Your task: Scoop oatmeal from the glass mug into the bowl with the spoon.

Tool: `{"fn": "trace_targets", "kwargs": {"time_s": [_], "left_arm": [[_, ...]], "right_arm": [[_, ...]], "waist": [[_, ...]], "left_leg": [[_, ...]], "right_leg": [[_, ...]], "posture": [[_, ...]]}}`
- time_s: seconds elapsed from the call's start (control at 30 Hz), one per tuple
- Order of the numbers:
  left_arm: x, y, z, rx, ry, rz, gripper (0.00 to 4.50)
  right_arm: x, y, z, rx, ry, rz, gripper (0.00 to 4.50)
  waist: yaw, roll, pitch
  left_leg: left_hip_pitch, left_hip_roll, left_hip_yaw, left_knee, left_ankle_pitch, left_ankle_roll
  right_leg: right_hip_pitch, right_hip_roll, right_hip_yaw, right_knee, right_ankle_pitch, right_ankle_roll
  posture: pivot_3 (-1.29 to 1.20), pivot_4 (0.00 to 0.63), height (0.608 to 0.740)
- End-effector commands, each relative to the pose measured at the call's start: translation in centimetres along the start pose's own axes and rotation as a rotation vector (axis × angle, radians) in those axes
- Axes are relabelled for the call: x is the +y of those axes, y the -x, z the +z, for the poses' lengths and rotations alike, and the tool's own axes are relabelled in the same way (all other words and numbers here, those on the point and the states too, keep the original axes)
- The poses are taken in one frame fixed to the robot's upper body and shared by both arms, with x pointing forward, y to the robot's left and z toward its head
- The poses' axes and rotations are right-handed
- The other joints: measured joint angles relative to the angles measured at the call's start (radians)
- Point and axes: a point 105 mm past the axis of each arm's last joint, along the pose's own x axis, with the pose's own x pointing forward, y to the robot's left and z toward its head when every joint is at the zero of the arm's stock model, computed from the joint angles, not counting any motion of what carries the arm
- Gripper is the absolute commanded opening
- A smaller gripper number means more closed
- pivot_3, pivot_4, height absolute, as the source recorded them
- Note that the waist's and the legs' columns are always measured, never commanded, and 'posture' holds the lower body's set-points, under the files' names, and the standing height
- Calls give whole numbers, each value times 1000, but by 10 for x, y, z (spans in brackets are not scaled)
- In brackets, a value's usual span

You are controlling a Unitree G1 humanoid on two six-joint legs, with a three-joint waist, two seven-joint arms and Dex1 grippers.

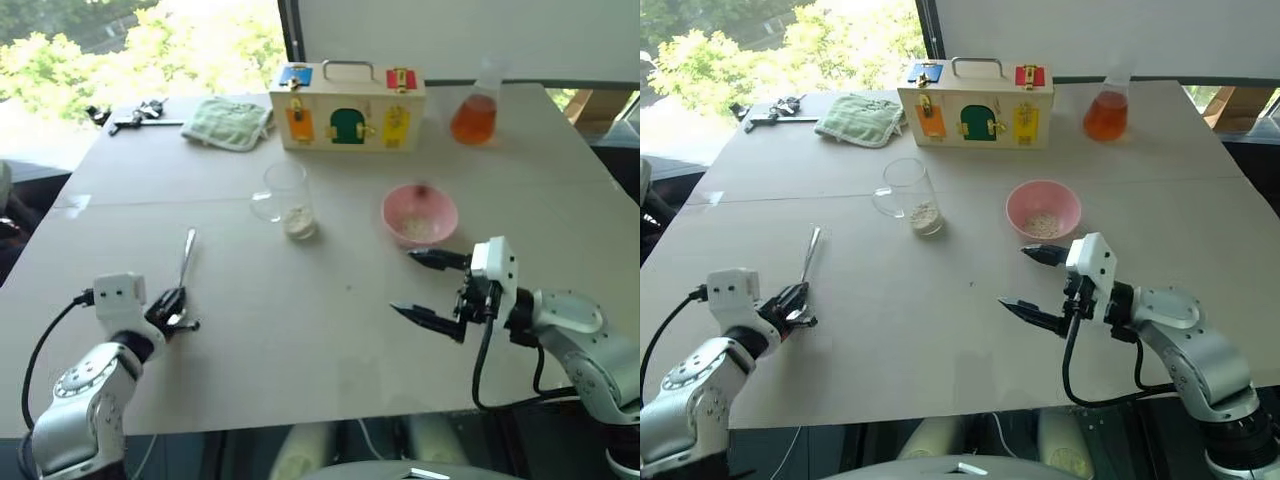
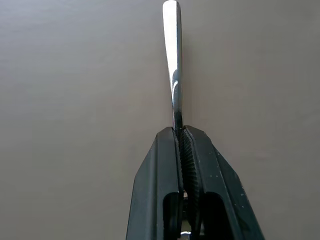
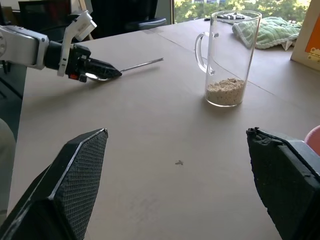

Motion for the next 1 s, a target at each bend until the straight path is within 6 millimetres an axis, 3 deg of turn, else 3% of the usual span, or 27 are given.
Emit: {"fn": "trace_targets", "kwargs": {"time_s": [0.03,0.2,0.43,0.53,0.8,1.0], "left_arm": [[-39,16,11,-40,-148,-188,69],[-80,33,17,-124,-256,-397,69],[-147,30,37,-291,-445,-696,69],[-163,28,41,-326,-472,-802,69],[-173,11,30,-347,-706,-971,69],[-171,-5,39,-454,-814,-938,69]], "right_arm": [[-5,-2,6,-36,-60,-27,4500],[-13,-7,-10,22,-203,-75,4500],[-6,-24,-16,17,-407,-51,4500],[-4,-31,-10,-28,-486,-45,4500],[3,-38,8,-100,-563,-20,4500],[5,-29,8,-62,-547,-6,4500]], "waist": [[8,0,0],[20,-1,0],[17,0,0],[15,0,1],[16,0,1],[16,0,1]], "left_leg": [[0,0,0,0,0,0],[0,0,0,0,-2,3],[-2,0,0,0,0,0],[-2,0,0,0,0,0],[-3,0,0,-1,0,0],[-4,0,0,-1,0,0]], "right_leg": [[0,0,0,0,0,0],[0,0,-1,-1,0,-1],[0,0,-1,-1,0,-1],[-1,0,-1,-1,1,-1],[-4,1,-1,0,1,-1],[-5,1,-1,0,1,-1]], "posture": [[0,150,740],[0,150,740],[0,150,740],[0,150,740],[0,150,740],[0,150,740]]}}
